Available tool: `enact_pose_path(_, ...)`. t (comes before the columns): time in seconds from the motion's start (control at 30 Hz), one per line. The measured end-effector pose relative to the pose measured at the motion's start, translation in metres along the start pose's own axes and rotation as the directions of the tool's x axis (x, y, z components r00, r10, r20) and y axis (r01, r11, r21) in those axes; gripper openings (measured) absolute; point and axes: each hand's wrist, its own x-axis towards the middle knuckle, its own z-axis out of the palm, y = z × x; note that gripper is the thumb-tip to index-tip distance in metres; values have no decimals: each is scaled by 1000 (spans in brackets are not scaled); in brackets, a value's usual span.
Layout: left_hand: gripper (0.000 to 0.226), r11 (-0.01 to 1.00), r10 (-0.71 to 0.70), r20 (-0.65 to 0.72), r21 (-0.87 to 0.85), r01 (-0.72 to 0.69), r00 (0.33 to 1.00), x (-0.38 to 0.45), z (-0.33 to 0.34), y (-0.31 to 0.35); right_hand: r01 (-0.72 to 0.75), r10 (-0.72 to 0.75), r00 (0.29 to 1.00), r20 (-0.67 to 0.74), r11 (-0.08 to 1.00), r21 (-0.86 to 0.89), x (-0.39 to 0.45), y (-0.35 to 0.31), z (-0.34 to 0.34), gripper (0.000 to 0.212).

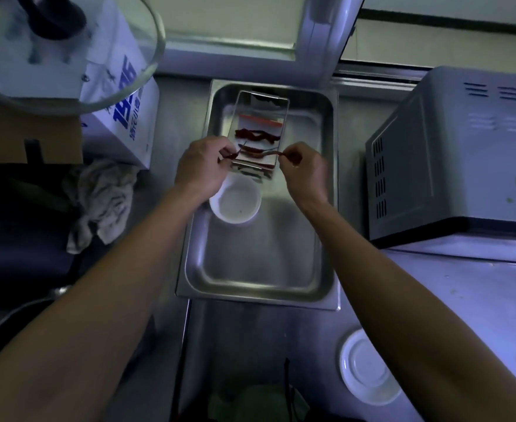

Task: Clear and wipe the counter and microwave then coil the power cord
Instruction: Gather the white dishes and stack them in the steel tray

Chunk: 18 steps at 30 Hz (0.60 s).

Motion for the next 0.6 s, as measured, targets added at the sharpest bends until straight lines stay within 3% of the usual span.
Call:
enact_pose_path(0.37, 23, 996, 53, 2, -73, -53, 999, 41, 9, -37, 29, -35, 999, -16, 956, -291, 60, -2, 58, 6)
enact_pose_path(0.6, 21, 995, 76, 30, -62, -74, 997, 43, 15, -42, 68, -56, 997, 47, 948, -311, 56, 5, 64, 17)
